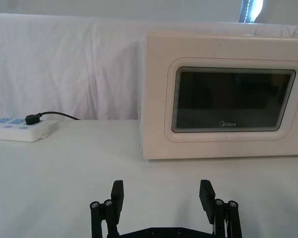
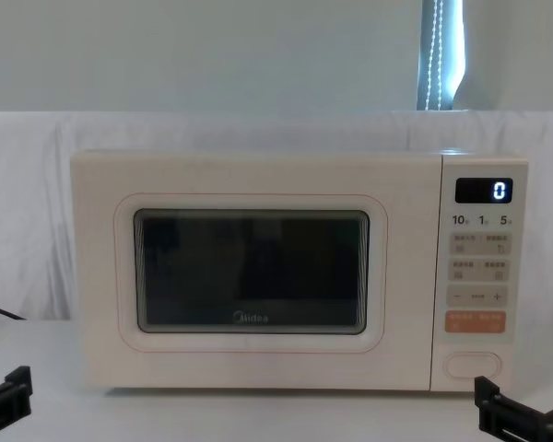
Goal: Press the button to open the microwave door with one hand; close the microwave door with the other hand.
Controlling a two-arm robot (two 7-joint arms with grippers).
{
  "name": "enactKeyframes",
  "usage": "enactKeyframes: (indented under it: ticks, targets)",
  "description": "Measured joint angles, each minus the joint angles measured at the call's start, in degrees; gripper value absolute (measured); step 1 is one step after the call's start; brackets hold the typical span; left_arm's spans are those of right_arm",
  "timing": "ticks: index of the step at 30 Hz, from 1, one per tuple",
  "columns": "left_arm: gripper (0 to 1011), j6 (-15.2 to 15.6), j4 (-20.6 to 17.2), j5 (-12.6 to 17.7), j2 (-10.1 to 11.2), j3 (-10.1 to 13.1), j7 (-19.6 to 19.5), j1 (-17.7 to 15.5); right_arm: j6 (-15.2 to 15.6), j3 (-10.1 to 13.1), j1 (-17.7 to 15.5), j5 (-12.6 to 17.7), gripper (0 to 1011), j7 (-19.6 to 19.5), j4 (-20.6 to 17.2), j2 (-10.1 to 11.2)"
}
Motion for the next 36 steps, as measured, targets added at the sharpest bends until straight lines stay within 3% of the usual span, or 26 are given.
enactKeyframes:
  ticks: [36]
  targets:
    - [1001, 0.0, 0.0, 0.0, 0.0, 0.0, 0.0, 0.0, 0.0, 0.0, 0.0, 0.0, 1002, 0.0, 0.0, 0.0]
